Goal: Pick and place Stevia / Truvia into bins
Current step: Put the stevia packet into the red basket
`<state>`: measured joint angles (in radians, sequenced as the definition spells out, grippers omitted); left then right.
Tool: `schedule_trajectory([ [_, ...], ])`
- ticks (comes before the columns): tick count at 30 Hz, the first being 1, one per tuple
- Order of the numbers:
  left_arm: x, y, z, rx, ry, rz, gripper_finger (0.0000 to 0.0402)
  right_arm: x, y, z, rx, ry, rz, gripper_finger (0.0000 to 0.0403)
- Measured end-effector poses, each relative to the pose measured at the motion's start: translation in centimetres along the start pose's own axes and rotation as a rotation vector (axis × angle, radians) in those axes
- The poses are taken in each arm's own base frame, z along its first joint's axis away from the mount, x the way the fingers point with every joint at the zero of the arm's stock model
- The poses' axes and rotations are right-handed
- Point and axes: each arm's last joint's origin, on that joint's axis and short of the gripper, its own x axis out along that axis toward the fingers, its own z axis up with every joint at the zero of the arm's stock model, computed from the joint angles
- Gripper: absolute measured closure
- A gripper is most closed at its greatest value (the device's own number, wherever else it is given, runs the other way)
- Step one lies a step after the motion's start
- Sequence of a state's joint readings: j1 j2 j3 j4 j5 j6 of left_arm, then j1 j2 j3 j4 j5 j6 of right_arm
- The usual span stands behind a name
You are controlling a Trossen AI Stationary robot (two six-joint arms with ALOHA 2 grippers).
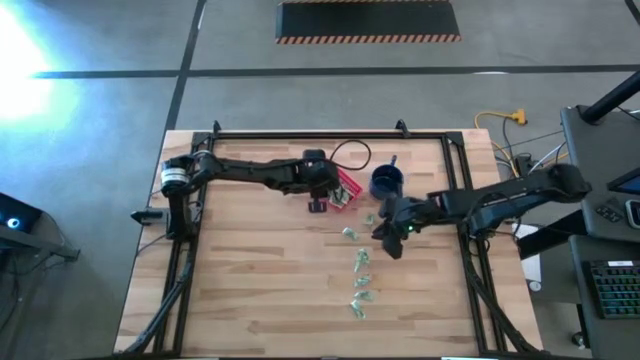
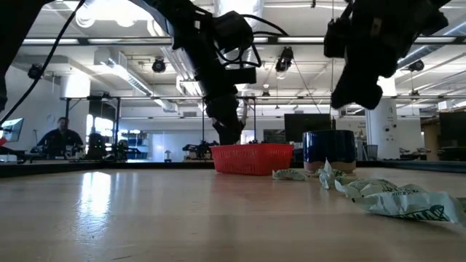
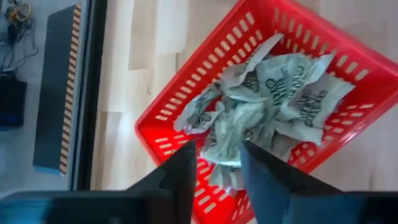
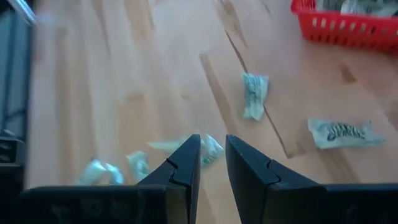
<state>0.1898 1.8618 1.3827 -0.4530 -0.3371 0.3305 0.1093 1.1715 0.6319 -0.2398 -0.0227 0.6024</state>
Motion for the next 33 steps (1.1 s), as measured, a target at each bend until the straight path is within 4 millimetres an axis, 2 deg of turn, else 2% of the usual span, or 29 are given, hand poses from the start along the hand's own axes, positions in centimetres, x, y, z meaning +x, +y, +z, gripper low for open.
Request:
schedule_trajectory([
  [3,-0.2,0.1,-0.1,-0.011,0.021,0.009,0.0268,1.3,-0.3,-0.4,-0.021,0.050,-0.033,0.0335],
  [6,-1.2,0.1,-0.3,-0.039,0.071,-0.011,0.0253,2.4,-0.5,-0.8,-0.050,0.107,-0.031,0.0335],
  [13,-6.4,0.4,-0.7,-0.132,0.040,-0.115,0.0248,4.6,-0.6,-1.9,-0.221,0.265,0.100,0.0335],
  [18,-10.6,0.7,-0.8,-0.249,-0.071,-0.137,0.0248,5.7,-0.5,-1.7,-0.304,0.226,0.128,0.0331],
  [22,-13.0,0.5,-1.5,-0.308,-0.124,-0.151,0.0248,6.1,-0.6,-1.6,-0.311,0.201,0.107,0.0309],
  [28,-15.2,-0.5,-2.9,-0.399,-0.167,-0.187,0.0248,6.4,-0.7,-1.6,-0.309,0.196,0.079,0.0266],
  [33,-15.8,-1.9,-3.8,-0.445,-0.170,-0.227,0.0248,6.8,-0.9,-1.6,-0.293,0.170,0.019,0.0243],
])
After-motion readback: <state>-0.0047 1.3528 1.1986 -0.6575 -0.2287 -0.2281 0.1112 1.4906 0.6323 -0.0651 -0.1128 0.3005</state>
